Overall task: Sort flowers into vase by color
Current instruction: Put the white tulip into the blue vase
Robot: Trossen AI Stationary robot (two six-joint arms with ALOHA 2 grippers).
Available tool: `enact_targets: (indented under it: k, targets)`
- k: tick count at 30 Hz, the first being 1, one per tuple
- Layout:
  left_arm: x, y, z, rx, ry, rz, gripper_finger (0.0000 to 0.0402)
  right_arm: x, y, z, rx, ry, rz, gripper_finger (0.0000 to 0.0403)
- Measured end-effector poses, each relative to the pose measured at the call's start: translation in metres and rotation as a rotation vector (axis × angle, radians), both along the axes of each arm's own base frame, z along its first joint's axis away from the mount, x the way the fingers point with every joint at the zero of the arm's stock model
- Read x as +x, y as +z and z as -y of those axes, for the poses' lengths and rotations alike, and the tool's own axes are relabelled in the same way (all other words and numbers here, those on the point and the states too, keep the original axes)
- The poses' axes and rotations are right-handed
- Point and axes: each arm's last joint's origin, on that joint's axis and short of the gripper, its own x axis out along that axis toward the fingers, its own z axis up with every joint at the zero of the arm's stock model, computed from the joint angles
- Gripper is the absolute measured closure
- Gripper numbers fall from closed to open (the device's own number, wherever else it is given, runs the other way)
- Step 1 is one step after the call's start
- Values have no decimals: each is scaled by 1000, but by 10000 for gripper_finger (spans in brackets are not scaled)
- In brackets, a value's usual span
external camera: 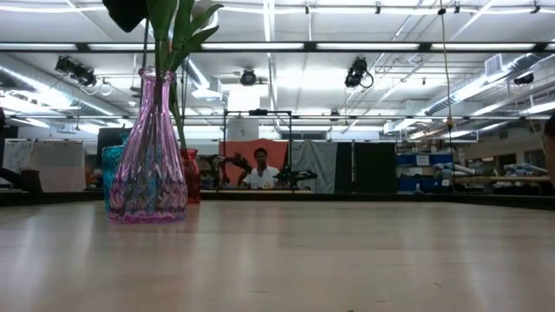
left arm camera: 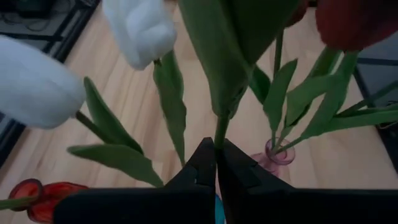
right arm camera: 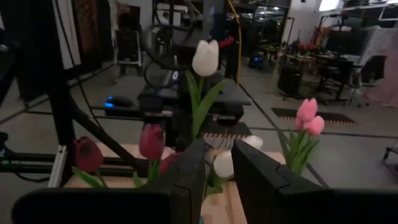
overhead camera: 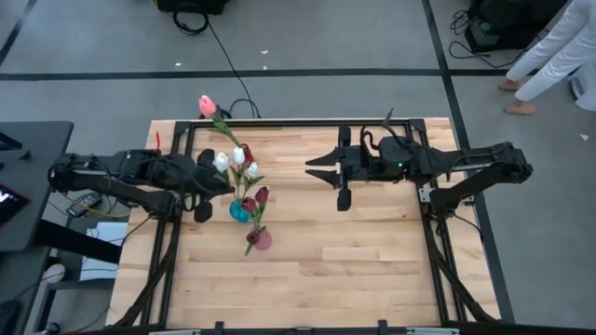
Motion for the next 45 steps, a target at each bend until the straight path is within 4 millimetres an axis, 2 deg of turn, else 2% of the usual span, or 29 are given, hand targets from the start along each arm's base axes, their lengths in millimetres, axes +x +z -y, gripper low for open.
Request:
enact_targets:
  k: [7,16,26,37,45]
  targets:
    - [-3,-17,0,0,27,-16,394,-1,-2,-8,-10,-23,-21,309]
    - [0,-34,-1,14,49,-21,394,-2,-2,-9,-21,-42,-25,310]
    - [8,-73,0,18,67,-53,394,-2,-2,-9,-21,-40,-28,310]
    - [17,-106,-1,59,109,33,394,10,-13,-9,-23,-42,-64,310]
    - [22,-115,-3,159,140,122,394,18,-17,-8,-23,-48,-54,310]
